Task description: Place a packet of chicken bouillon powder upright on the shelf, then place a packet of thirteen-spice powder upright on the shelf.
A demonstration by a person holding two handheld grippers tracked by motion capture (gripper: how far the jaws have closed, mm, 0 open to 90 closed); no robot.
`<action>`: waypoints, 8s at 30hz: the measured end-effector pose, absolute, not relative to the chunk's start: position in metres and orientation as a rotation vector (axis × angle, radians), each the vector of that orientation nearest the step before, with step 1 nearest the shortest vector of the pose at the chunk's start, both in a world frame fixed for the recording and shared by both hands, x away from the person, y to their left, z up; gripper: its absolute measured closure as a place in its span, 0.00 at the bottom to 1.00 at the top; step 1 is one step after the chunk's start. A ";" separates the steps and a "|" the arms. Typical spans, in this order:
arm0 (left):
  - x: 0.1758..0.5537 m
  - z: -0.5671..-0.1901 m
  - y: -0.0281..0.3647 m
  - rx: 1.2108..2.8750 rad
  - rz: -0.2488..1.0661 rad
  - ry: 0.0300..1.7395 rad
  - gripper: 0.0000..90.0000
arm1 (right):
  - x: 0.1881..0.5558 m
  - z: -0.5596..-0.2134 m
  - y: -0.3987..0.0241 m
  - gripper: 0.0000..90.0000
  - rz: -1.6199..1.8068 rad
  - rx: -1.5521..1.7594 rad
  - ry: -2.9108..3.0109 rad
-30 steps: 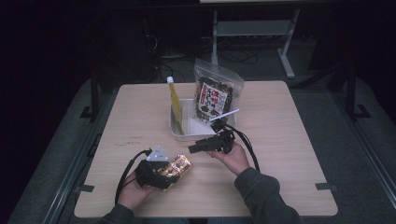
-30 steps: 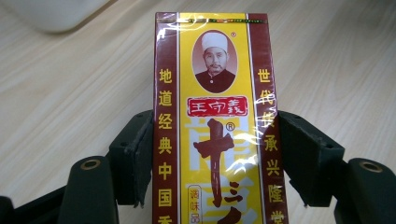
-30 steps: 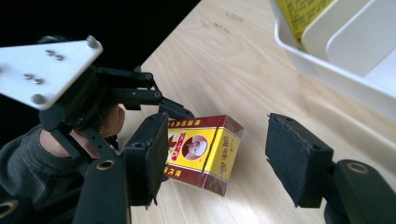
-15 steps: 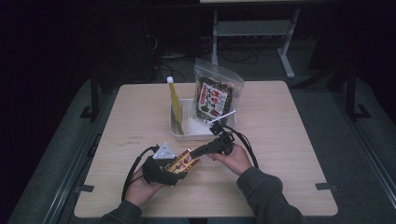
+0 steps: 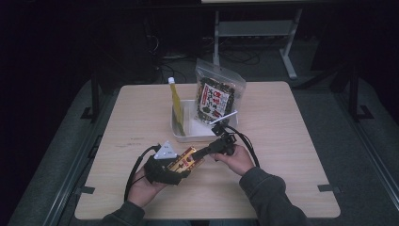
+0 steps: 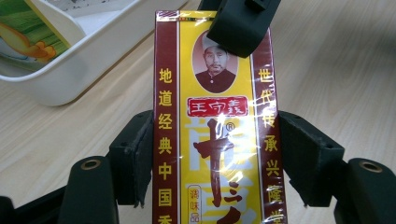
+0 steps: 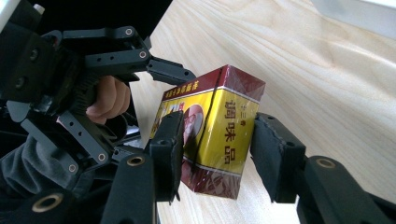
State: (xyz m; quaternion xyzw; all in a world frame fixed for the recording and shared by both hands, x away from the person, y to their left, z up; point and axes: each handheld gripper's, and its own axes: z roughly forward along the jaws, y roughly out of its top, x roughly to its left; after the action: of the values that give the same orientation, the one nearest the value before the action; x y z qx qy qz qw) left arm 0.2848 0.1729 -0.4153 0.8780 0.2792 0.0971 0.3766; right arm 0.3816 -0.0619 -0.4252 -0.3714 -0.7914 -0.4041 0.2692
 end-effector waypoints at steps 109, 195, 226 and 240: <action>0.285 -0.426 0.221 2.151 0.270 0.865 0.21 | 0.414 -0.287 -0.107 0.75 -1.294 -1.418 -2.308; 0.286 -0.429 0.223 2.148 0.272 0.871 0.21 | 0.444 -0.325 -0.040 0.67 -1.263 -1.856 -2.192; 0.284 -0.428 0.224 2.144 0.272 0.872 0.22 | 0.438 -0.328 -0.029 0.66 -1.286 -1.757 -2.209; 0.283 -0.428 0.225 2.143 0.280 0.877 0.22 | 0.439 -0.326 -0.025 0.63 -1.283 -1.714 -2.222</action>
State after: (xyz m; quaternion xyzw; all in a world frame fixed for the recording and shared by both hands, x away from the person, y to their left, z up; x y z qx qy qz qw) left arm 0.2825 0.2254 -0.4277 0.8445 0.3458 0.1103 0.3938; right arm 0.4394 -0.0250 -0.3264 -0.5553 -0.7199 -0.4155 0.0279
